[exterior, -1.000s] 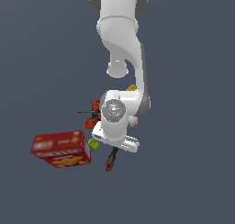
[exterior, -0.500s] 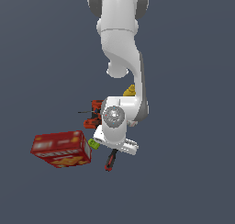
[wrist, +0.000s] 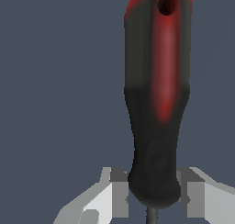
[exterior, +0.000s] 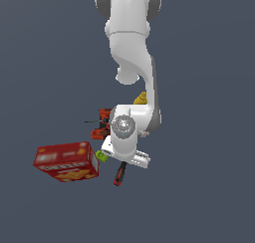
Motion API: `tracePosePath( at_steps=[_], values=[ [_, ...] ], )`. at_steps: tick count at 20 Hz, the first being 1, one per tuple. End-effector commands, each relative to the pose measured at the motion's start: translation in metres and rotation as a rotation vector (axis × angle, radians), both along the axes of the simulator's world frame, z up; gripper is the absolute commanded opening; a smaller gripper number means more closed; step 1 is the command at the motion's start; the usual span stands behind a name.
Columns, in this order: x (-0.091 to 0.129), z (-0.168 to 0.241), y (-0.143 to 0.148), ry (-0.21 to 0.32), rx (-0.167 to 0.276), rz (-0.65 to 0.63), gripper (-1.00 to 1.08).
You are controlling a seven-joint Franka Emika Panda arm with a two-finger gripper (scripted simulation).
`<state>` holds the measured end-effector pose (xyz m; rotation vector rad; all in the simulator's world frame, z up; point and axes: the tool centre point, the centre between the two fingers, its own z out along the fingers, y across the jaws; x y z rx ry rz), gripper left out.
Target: Pick up a designated object from a clutter of objects.
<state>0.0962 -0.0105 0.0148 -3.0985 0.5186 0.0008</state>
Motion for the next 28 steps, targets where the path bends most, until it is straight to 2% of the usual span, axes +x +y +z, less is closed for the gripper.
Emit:
tracePosePath(
  at_steps=[1, 8, 14, 28],
  values=[
    [0.000, 0.000, 0.000, 0.000, 0.000, 0.000, -1.00],
    [-0.007, 0.012, -0.005, 0.000, 0.000, 0.000, -1.00],
    [-0.021, 0.038, -0.016, 0.000, 0.000, 0.000, -1.00],
    [-0.077, 0.144, -0.061, 0.000, 0.002, 0.000, -1.00]
  ],
)
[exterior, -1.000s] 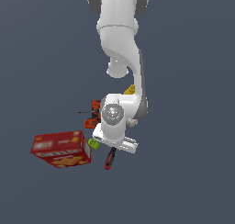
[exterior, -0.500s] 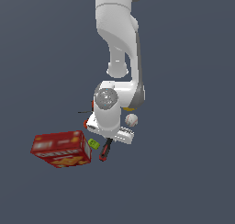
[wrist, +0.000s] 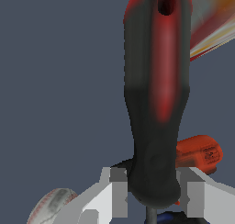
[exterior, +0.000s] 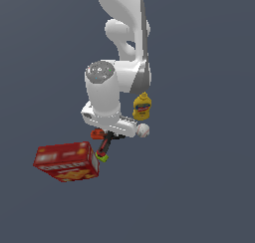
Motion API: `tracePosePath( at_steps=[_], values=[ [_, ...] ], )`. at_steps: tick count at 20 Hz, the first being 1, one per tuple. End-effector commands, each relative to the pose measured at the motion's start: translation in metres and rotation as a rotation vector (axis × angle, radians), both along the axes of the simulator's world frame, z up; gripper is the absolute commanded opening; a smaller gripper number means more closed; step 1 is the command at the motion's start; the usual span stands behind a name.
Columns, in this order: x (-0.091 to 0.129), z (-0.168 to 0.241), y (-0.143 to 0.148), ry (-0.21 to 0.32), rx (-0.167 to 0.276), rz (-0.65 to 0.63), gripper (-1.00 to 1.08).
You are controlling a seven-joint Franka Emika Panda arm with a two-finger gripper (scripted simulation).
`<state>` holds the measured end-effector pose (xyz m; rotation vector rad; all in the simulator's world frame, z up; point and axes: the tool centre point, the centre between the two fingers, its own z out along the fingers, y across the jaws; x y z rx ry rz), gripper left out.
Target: Pick up a designated object from a clutter of objects.
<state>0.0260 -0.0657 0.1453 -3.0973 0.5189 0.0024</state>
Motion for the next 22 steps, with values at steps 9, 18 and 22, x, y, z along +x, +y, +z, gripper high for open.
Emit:
tracePosePath(
  at_steps=[9, 18, 22],
  values=[
    [-0.048, 0.093, -0.039, -0.001, 0.001, 0.000, -1.00],
    [-0.084, 0.169, -0.071, -0.001, 0.001, -0.001, -1.00],
    [-0.095, 0.194, -0.081, -0.001, 0.000, 0.000, -1.00]
  ],
)
